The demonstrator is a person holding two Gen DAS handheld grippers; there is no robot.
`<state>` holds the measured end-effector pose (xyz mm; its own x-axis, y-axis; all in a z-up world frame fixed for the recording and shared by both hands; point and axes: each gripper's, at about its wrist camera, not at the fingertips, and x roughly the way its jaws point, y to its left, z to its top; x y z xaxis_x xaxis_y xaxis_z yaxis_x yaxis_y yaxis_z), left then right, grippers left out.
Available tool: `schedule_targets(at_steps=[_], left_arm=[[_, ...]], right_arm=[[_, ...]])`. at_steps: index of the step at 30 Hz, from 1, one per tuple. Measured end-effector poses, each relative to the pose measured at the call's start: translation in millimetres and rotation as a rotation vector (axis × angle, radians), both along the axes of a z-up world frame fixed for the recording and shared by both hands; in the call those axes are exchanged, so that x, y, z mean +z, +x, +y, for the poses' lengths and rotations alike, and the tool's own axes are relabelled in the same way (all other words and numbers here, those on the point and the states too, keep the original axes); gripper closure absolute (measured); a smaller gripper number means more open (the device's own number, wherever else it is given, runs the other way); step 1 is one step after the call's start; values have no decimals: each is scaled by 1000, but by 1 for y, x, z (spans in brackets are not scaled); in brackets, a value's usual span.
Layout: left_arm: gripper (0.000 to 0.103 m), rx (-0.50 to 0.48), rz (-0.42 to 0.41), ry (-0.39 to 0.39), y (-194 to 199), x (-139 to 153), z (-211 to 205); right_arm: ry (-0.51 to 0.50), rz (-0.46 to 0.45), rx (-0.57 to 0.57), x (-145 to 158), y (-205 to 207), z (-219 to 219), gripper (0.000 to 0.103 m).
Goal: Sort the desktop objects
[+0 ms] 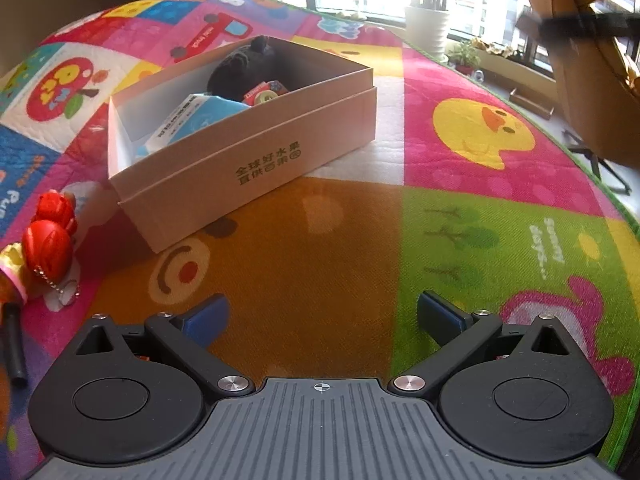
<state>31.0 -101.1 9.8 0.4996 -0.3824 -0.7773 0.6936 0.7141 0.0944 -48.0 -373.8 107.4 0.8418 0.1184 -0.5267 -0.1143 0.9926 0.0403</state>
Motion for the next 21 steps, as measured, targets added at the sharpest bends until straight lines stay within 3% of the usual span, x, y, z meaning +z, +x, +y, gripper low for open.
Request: schedule_targets(at_steps=[7, 15, 18, 21], left_arm=[[0, 9, -52, 66, -27, 5, 8], [1, 43, -56, 99, -79, 15, 44], [0, 154, -94, 58, -78, 24, 63], [0, 377, -100, -48, -55, 32, 81]], right_arm=[[18, -96, -24, 28, -3, -7, 27], [36, -121, 18, 40, -6, 6, 27], [48, -122, 42, 44, -8, 13, 27], [59, -118, 81, 49, -10, 25, 27]])
